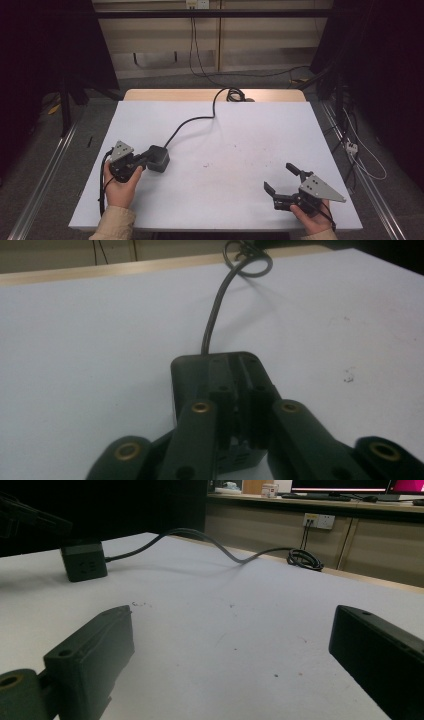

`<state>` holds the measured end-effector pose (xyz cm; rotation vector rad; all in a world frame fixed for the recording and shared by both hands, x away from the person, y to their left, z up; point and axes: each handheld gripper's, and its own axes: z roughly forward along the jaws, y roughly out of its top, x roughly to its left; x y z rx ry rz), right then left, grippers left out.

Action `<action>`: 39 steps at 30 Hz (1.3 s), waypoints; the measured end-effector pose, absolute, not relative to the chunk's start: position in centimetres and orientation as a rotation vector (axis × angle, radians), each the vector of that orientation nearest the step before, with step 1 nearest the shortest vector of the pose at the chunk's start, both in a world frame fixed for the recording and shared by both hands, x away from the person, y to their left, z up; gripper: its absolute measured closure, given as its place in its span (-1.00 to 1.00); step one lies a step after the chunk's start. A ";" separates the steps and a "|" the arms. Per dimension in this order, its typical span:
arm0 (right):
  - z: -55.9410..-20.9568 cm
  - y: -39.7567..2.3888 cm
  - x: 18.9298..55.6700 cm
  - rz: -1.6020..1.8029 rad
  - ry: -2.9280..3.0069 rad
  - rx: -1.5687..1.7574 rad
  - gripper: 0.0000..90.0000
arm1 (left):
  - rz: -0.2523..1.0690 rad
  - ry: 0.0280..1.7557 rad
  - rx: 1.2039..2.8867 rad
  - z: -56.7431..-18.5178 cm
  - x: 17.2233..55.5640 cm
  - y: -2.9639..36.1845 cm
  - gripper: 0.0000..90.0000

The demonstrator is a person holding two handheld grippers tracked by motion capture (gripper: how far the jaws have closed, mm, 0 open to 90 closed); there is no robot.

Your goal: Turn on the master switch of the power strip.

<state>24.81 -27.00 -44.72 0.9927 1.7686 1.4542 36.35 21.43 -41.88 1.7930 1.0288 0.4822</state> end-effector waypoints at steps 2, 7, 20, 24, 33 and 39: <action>-44.7 -27.0 24.8 1.456 1.771 0.990 -0.92 | 0.470 1.035 1.778 -41.7 36.3 21.5 0.64; -44.7 -26.9 24.9 1.458 1.770 0.989 -0.92 | 0.455 1.054 1.746 -41.5 36.3 21.9 0.13; -44.7 -27.1 24.8 1.454 1.768 0.991 -0.92 | 0.418 1.026 1.771 -41.6 36.4 21.9 -0.60; -44.7 -26.9 24.8 1.458 1.773 0.991 -0.92 | 0.399 1.007 1.758 -41.6 36.3 22.1 -0.69; -44.7 -27.0 24.8 1.460 1.772 0.990 -0.92 | 0.374 0.975 1.765 -41.9 36.0 23.0 -0.82; -44.7 -27.0 24.8 1.462 1.772 0.989 -0.92 | 0.347 0.947 1.778 -42.1 35.8 23.4 -0.85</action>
